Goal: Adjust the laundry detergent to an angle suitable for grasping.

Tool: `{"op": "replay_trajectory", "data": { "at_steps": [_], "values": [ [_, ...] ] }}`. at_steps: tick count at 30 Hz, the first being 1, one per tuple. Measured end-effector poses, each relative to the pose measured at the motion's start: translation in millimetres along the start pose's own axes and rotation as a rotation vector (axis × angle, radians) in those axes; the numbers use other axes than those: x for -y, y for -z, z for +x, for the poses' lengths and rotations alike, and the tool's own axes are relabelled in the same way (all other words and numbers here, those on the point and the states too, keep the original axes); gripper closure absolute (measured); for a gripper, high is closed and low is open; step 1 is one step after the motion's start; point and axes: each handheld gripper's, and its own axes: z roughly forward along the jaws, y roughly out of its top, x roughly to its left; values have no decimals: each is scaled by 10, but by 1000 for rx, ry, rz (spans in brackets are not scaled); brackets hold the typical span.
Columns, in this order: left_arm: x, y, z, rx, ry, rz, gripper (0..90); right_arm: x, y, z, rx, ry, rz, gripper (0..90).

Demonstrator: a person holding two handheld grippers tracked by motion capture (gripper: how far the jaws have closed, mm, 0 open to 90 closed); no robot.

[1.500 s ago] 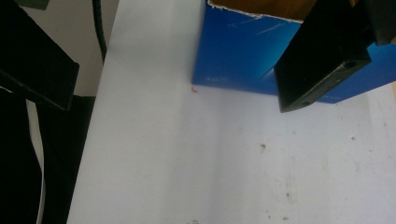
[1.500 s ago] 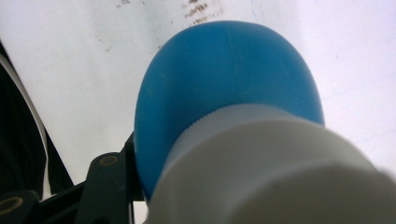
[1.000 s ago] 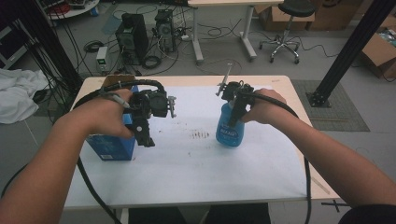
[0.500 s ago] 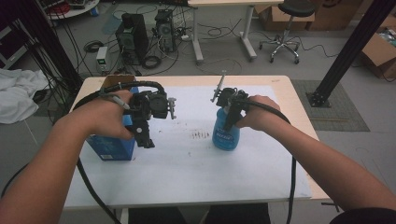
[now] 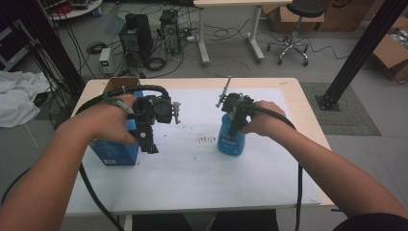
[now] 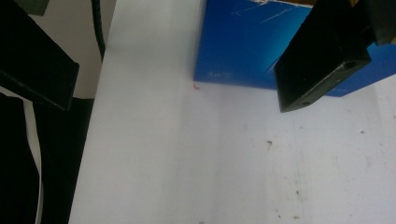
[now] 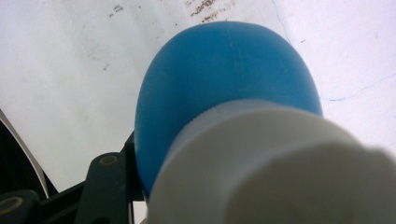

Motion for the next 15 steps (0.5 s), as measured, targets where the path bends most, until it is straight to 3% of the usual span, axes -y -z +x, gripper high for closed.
{"op": "replay_trajectory", "data": {
  "at_steps": [15],
  "values": [
    [1, 17, 3, -3, 2, -3, 2, -1, 4, -7, -6, 13, 6, 391]
  ]
}}
